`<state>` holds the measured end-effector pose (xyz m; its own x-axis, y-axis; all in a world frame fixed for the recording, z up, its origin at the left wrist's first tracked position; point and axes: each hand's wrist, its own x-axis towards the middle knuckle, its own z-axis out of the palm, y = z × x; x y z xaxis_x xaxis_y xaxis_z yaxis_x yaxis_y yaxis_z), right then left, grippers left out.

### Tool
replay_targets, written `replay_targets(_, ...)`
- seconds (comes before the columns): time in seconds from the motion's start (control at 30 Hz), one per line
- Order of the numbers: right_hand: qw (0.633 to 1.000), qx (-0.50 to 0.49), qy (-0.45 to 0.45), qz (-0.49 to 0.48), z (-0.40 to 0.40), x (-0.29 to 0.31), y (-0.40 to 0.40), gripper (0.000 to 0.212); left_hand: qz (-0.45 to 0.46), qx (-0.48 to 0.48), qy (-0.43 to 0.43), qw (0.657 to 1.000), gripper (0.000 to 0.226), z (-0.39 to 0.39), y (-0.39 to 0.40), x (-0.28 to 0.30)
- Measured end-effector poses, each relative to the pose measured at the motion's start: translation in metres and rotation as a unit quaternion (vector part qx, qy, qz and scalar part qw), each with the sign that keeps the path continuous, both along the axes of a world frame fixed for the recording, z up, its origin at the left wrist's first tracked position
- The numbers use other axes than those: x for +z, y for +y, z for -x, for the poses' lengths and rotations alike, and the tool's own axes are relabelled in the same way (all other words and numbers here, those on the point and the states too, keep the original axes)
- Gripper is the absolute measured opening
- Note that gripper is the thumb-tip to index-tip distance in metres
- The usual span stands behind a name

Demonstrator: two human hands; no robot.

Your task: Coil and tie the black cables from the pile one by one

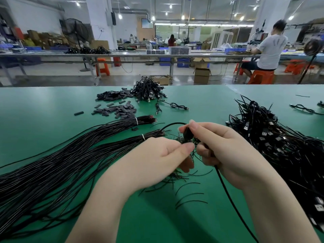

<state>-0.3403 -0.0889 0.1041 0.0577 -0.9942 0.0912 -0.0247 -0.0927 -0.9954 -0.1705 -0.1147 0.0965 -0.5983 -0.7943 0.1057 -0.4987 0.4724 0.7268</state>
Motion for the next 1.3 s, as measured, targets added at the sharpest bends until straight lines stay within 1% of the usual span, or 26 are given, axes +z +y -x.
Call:
replay_targets(0.07, 1.000, 0.013, -0.015, -0.010, 0.001, -0.001, -0.001, 0.044, 0.064, 0.006, -0.039, 0.997, 0.045, 0.000, 0.003, 0.001)
replay_targets(0.1, 0.999, 0.021, -0.030, -0.011, 0.002, -0.001, -0.002, 0.043, 0.067, 0.001, -0.035, 0.997, 0.049, 0.001, 0.004, 0.003)
replay_targets(0.13, 0.999, 0.028, -0.044, -0.009, 0.002, -0.002, -0.003, 0.044, 0.052, -0.010, -0.008, 0.999, 0.053, 0.003, 0.006, 0.004)
replay_targets(0.2, 0.998, 0.021, -0.064, -0.002, 0.003, -0.003, -0.004, 0.048, -0.017, -0.030, 0.107, 0.994, 0.055, 0.007, 0.008, 0.008)
replay_targets(0.27, 0.999, -0.017, -0.039, -0.010, 0.006, -0.004, -0.006, 0.054, -0.081, -0.035, 0.204, 0.975, 0.053, 0.007, 0.008, 0.013)
replay_targets(0.3, 0.999, -0.042, 0.029, -0.005, 0.009, -0.005, -0.005, 0.054, -0.101, -0.041, 0.223, 0.969, 0.054, 0.005, 0.008, 0.015)
replay_targets(0.33, 0.989, -0.064, 0.135, 0.007, 0.013, -0.006, -0.004, 0.050, -0.115, -0.049, 0.222, 0.967, 0.054, 0.002, 0.008, 0.016)
replay_targets(0.37, 0.968, -0.081, 0.238, 0.024, 0.016, -0.008, -0.004, 0.043, -0.127, -0.053, 0.207, 0.969, 0.055, 0.000, 0.008, 0.016)
replay_targets(0.4, 0.947, -0.094, 0.303, 0.043, 0.020, -0.008, -0.003, 0.036, -0.137, -0.053, 0.183, 0.972, 0.057, -0.002, 0.007, 0.016)
replay_targets(0.43, 0.940, -0.105, 0.320, 0.057, 0.022, -0.006, -0.001, 0.033, -0.148, -0.050, 0.155, 0.976, 0.060, -0.004, 0.006, 0.015)
replay_targets(0.47, 0.945, -0.109, 0.301, 0.064, 0.023, -0.004, 0.001, 0.031, -0.157, -0.045, 0.128, 0.978, 0.062, -0.004, 0.005, 0.014)
replay_targets(0.53, 0.972, -0.094, 0.204, 0.061, 0.018, 0.005, 0.007, 0.027, -0.155, -0.023, 0.098, 0.983, 0.066, -0.002, 0.003, 0.010)
replay_targets(0.6, 0.992, -0.030, 0.107, 0.061, 0.010, 0.012, 0.014, 0.030, -0.112, 0.028, 0.135, 0.984, 0.055, 0.003, 0.000, 0.006)
replay_targets(0.63, 0.994, 0.014, 0.083, 0.073, 0.004, 0.013, 0.017, 0.031, -0.095, 0.060, 0.186, 0.976, 0.049, 0.005, -0.001, 0.006)
replay_targets(0.67, 0.991, 0.057, 0.076, 0.092, -0.002, 0.014, 0.020, 0.031, -0.098, 0.083, 0.252, 0.959, 0.048, 0.005, -0.001, 0.008)
replay_targets(0.73, 0.980, 0.146, 0.082, 0.105, -0.013, 0.009, 0.021, 0.027, -0.166, 0.069, 0.388, 0.904, 0.053, 0.003, 0.000, 0.016)
replay_targets(0.8, 0.963, 0.248, 0.090, 0.057, -0.016, -0.001, 0.014, 0.027, -0.244, 0.009, 0.480, 0.843, 0.057, -0.002, 0.007, 0.026)
replay_targets(0.83, 0.950, 0.294, 0.104, 0.016, -0.015, -0.008, 0.010, 0.027, -0.264, -0.013, 0.499, 0.825, 0.055, -0.005, 0.012, 0.031)
replay_targets(0.9, 0.934, 0.309, 0.170, -0.052, -0.011, -0.020, 0.000, 0.032, -0.260, -0.034, 0.491, 0.831, 0.053, -0.012, 0.019, 0.037)
replay_targets(0.93, 0.938, 0.266, 0.211, -0.066, -0.006, -0.025, -0.005, 0.037, -0.248, -0.048, 0.460, 0.851, 0.053, -0.016, 0.020, 0.039)
replay_targets(1.0, 0.953, 0.119, 0.273, -0.053, 0.005, -0.025, -0.011, 0.049, -0.220, -0.064, 0.330, 0.916, 0.054, -0.020, 0.021, 0.038)
replay_targets(1.07, 0.968, -0.002, 0.251, -0.003, 0.014, -0.017, -0.009, 0.051, -0.195, -0.042, 0.165, 0.966, 0.059, -0.018, 0.018, 0.031)
replay_targets(1.13, 0.981, -0.050, 0.184, 0.048, 0.016, -0.007, -0.001, 0.049, -0.186, 0.004, 0.082, 0.979, 0.058, -0.009, 0.013, 0.020)
replay_targets(1.2, 0.991, -0.018, 0.105, 0.087, 0.008, 0.002, 0.007, 0.034, -0.157, 0.064, 0.116, 0.979, 0.046, 0.000, 0.008, 0.012)
replay_targets(1.23, 0.992, 0.023, 0.067, 0.100, 0.001, 0.005, 0.011, 0.026, -0.147, 0.100, 0.180, 0.967, 0.043, 0.004, 0.006, 0.011)
replay_targets(1.3, 0.986, 0.139, 0.004, 0.093, -0.013, 0.004, 0.014, 0.024, -0.175, 0.124, 0.364, 0.906, 0.047, 0.005, 0.000, 0.014)
